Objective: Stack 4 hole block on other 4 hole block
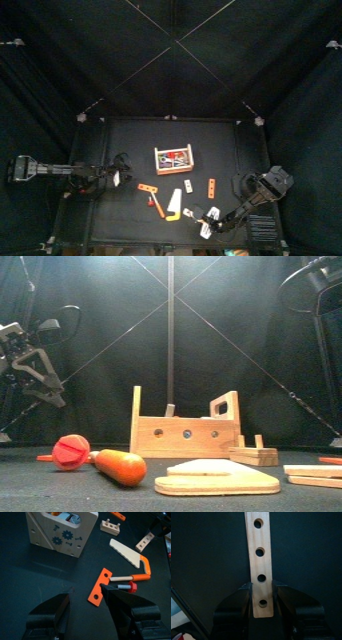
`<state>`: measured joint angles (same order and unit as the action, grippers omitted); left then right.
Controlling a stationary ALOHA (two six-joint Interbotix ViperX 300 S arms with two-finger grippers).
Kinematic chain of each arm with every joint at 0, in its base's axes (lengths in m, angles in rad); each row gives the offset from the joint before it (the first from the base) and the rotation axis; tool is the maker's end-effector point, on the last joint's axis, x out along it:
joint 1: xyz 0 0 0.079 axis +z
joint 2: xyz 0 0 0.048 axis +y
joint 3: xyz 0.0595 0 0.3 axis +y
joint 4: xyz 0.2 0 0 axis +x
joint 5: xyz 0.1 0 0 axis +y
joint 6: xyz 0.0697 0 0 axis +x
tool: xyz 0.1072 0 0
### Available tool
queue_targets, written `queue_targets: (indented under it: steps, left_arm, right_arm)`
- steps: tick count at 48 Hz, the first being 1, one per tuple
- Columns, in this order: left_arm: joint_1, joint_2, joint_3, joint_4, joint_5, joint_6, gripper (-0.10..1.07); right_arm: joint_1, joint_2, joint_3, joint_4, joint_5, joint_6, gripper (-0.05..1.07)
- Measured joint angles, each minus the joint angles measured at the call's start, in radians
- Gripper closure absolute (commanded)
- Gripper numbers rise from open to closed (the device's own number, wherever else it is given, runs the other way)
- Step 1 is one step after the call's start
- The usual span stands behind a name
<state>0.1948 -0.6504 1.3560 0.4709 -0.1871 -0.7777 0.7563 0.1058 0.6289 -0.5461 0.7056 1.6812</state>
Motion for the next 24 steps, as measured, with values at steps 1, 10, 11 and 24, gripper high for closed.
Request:
queue_targets:
  steps: [1, 10, 11, 24]
  left_arm:
    - [0.002, 0.000, -0.002, 0.000, 0.000, 0.000, 0.12]
    - [0.000, 0.000, 0.000, 0.000, 0.000, -0.002, 0.12]
    - [0.000, 0.000, 0.000, 0.000, 0.000, -0.002, 0.12]
    - [0.002, 0.000, 0.000, 0.000, 0.000, -0.002, 0.12]
  right_arm:
    - [0.000, 0.000, 0.002, 0.000, 0.000, 0.000, 0.61]
    - [0.000, 0.000, 0.011, 0.029, -0.009, 0.003, 0.60]
    - [0.000, 0.000, 0.014, 0.034, -0.011, 0.003, 0.60]
    - [-0.009, -0.002, 0.028, 0.049, -0.040, 0.000, 0.54]
